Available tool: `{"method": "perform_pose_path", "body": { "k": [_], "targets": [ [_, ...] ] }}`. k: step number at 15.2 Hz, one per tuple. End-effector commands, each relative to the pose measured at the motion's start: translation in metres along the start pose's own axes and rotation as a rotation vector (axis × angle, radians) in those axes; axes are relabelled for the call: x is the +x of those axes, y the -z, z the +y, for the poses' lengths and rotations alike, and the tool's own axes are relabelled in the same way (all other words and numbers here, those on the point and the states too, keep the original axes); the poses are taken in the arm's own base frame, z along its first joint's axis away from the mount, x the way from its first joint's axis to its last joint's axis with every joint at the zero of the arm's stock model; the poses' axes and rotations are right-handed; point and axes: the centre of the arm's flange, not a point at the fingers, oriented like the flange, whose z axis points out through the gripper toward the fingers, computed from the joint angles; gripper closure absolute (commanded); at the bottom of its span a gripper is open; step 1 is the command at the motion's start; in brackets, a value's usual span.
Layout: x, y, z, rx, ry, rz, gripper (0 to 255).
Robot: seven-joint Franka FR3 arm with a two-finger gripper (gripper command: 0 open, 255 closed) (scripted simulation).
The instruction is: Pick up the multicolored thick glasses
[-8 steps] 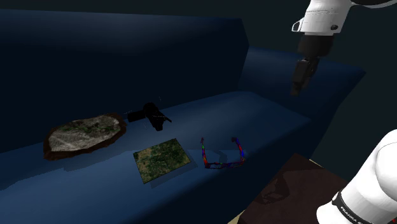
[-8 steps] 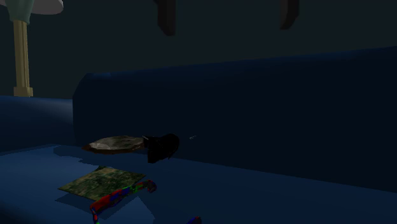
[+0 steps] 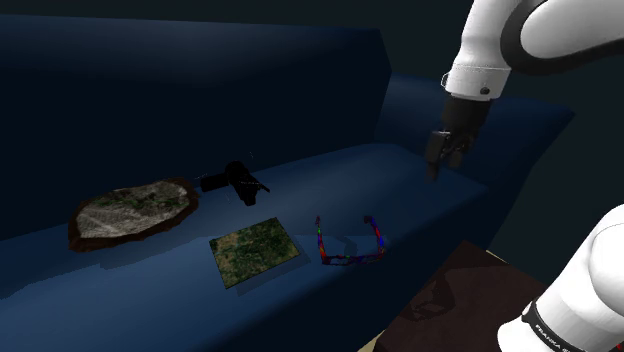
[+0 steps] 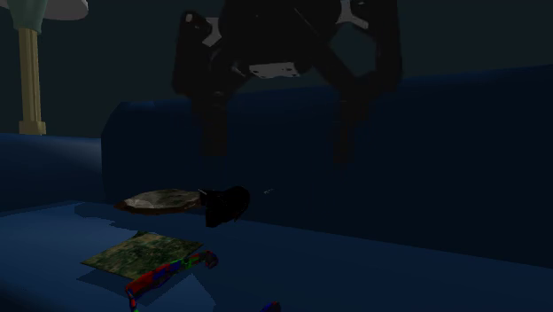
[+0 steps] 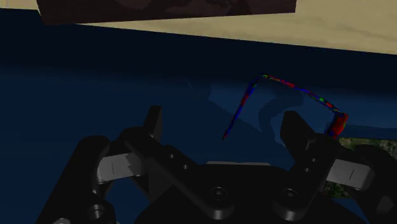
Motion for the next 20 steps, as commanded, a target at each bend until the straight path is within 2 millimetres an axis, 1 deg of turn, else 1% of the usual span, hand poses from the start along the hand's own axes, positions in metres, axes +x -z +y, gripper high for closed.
{"method": "perform_pose_path", "body": {
  "k": [1,7,13,20],
  "targets": [
    [0.006,-0.022,-0.008,0.012,-0.061,0.019,0],
    [0.03,-0.091,-0.031,0.042,-0.232,0.062,0],
    [0.06,-0.157,-0.051,0.072,-0.402,0.106,0],
    [0.063,-0.194,-0.051,0.074,-0.414,0.109,0]
  ]
}}
